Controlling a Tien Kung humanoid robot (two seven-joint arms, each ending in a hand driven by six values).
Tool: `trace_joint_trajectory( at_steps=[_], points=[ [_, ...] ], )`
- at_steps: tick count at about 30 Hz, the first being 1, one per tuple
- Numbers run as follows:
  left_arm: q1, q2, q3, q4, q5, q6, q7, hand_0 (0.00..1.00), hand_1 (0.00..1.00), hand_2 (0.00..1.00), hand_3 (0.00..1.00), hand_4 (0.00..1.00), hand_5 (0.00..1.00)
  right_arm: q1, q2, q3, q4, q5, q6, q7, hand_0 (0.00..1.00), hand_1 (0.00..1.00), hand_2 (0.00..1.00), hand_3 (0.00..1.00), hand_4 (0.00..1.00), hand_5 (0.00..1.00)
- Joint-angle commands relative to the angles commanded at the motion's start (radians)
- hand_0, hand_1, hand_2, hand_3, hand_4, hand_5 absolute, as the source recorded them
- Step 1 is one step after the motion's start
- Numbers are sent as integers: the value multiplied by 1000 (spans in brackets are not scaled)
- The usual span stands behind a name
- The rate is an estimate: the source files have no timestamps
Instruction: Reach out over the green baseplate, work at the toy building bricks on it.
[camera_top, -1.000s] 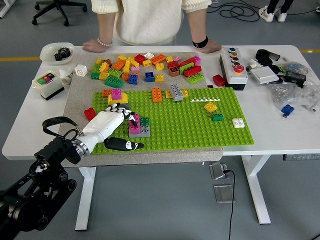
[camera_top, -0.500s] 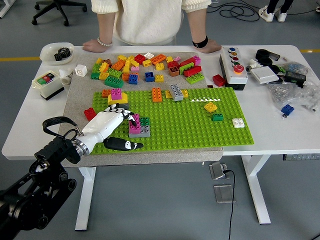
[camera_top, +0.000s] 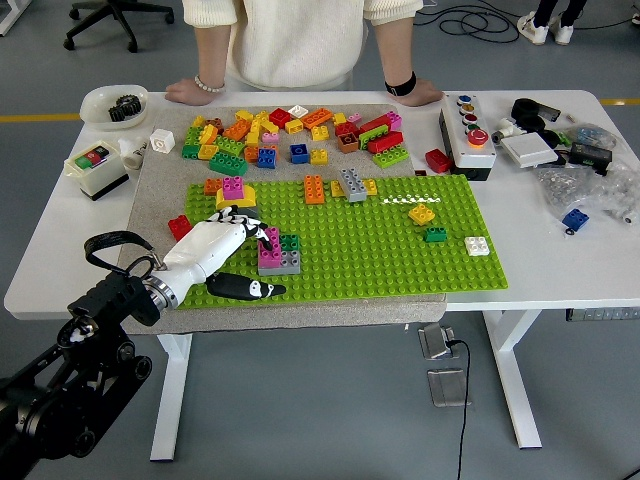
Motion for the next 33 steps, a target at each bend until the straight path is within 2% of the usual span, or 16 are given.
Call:
trace_joint_trajectory(
  at_steps=[21, 33],
  points=[
    [-1, 0, 9, 30, 0, -1, 0, 998, 901, 859, 601, 998, 629, 2, 0, 2, 0, 3, 0, 1, 751, 637, 679, 645, 866, 563],
    [2, -1, 22, 28, 0, -12, 4, 998, 901, 857, 601, 998, 624, 3, -1, 3, 0, 6, -1, 0, 751, 637, 679, 645, 866, 563]
  ],
)
